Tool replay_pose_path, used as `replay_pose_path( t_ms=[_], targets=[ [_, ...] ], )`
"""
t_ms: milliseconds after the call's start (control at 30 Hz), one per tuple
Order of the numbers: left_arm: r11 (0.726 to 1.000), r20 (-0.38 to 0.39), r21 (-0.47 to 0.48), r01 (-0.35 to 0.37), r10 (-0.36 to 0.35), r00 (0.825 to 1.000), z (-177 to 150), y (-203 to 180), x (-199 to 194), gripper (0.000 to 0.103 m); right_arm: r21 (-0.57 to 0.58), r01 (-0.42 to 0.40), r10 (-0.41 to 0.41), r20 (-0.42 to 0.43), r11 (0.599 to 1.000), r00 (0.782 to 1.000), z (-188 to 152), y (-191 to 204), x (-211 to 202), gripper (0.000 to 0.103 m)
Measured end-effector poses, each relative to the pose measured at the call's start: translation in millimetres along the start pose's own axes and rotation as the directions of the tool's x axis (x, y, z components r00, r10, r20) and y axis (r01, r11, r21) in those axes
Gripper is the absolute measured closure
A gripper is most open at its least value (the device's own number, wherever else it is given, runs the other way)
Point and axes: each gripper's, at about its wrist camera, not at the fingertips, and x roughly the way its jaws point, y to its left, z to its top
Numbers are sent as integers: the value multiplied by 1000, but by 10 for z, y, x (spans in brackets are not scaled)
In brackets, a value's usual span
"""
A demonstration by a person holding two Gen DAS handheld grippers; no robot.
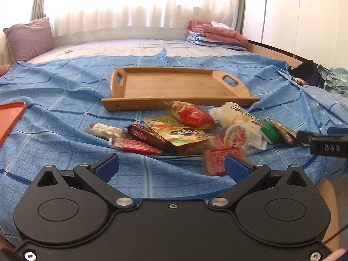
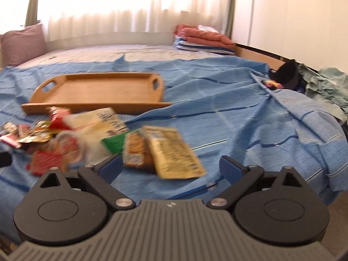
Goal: Organize snacks
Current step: 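Grasp the red cake bar with the left gripper while the right grasps the gold packet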
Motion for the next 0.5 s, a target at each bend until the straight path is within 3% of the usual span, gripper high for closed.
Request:
replay_pose_path(
  t_ms=[200,500],
  targets=[
    [996,-70,-37,76,-79,994,-5,-188,98,1,-15,-20,19,-53,1000,998,18,-146,258,9],
    [997,-94,24,67,-64,994,16,-516,324,10,-77,-82,77,-63,994,995,115,-100,490,15]
  ],
)
